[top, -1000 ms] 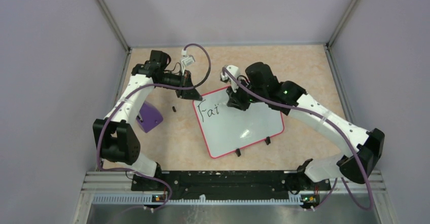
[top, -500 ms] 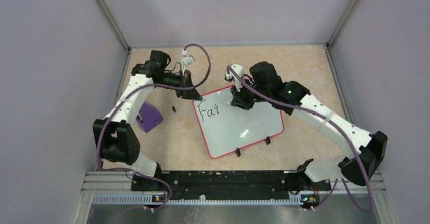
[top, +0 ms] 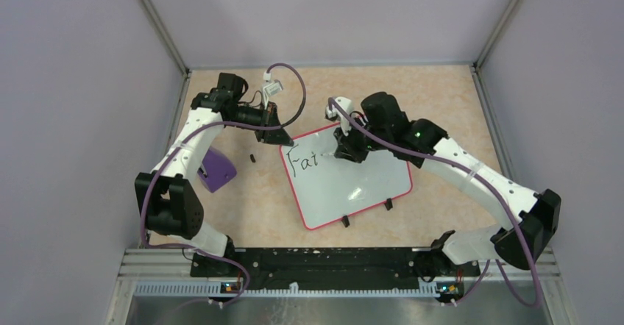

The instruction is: Write a sentence on the whiteboard

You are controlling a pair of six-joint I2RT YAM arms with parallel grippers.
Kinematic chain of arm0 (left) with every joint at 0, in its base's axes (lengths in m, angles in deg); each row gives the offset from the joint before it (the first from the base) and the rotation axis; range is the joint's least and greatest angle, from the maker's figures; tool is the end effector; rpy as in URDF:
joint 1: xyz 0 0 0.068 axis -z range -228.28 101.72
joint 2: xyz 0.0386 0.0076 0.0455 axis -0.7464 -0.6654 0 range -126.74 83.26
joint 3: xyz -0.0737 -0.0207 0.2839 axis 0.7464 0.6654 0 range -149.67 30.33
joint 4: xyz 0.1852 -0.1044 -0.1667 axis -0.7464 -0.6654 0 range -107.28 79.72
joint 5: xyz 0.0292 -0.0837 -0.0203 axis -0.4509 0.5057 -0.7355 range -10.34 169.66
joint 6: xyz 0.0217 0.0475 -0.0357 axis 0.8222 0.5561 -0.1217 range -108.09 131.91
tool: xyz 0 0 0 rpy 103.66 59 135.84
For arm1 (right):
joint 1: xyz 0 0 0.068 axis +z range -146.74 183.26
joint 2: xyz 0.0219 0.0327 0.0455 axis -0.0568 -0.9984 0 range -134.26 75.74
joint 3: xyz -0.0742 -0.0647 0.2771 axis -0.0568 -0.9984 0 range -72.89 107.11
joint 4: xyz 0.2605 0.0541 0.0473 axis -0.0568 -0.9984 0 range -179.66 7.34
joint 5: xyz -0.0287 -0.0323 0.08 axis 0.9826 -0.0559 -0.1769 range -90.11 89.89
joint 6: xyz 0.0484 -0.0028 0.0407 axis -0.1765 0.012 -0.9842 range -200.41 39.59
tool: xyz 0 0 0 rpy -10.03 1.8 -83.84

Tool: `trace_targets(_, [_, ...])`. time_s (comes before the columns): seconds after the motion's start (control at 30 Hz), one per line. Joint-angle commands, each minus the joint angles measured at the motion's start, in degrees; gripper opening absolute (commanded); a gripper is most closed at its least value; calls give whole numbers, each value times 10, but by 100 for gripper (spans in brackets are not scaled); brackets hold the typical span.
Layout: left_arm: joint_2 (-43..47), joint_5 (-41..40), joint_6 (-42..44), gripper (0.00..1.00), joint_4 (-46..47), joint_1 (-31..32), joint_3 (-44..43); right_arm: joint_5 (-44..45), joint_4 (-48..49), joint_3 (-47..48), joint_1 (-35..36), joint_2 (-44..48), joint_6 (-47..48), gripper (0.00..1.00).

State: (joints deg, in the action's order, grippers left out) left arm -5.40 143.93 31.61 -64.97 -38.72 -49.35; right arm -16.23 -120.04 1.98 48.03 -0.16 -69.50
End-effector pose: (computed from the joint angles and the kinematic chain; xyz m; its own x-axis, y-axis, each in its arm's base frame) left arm 0.3044 -0.0957 0.3337 -0.6749 0.2620 -0.6898 0.7368 0.2903 -0.6106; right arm 0.2037 0.2212 0.3713 -0.2757 -0.5298 -0.8020 -0.8995 0.4364 0.0210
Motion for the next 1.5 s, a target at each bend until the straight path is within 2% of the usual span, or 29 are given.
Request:
trace_targets(0.0, [9,5,12,0,5,2,6,-13,28,16,6,-8,-10,0])
trace_targets(0.43, [11,3,14,0,5,2,8,6,39,20,12,-30,-7,0])
trace_targets(1.0, [9,4,15,0,4,2,6,32,5,12,-28,8,15,0])
trace_targets(1.3, [6,7,14,0,4,2,4,-43,8,40,-25,6,13,0])
trace_targets(1.47, [7,6,15,0,3,2,5,-41,16,54,-18,-6,8,0])
